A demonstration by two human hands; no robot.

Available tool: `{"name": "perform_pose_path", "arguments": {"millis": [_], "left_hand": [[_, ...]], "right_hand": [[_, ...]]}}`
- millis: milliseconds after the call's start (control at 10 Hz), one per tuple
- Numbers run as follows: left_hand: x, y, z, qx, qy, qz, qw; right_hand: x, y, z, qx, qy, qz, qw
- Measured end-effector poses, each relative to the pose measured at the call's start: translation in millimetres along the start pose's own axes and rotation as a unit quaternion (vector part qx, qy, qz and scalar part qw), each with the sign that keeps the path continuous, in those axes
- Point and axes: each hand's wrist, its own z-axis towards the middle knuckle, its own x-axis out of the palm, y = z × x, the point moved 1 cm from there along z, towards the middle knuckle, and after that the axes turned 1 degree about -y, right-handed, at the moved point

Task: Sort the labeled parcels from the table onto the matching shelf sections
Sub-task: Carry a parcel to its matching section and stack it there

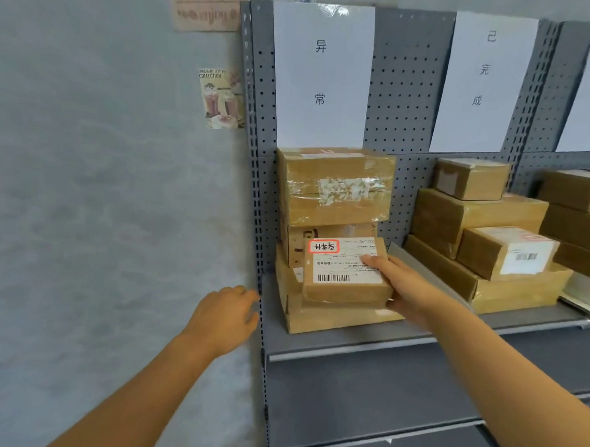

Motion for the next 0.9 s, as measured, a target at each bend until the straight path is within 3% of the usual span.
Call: {"name": "perform_pose_path", "arguments": {"millis": [300, 500, 700, 900], "left_hand": [[22.4, 22.9, 67.2, -0.026, -0.001, 0.006, 1.000], [31.9, 26.4, 75.8, -0.040, 0.003, 0.016, 0.999], [24.1, 18.4, 57.7, -0.069, -0.007, 0.025, 0.997], [9.2, -8.5, 26.3, -0.098, -0.021, 0.015, 0.995]], "right_hand": [[1.1, 19.8, 76.5, 0.080, 0.043, -0.031, 0.995], [-2.6, 19.1, 93.4, 0.115, 0.023, -0.038, 0.992], [5.0, 21.7, 88.2, 0.092, -0.017, -0.070, 0.993], [-8.8, 21.0, 70.8, -0.001, -0.093, -0.107, 0.990]]}}
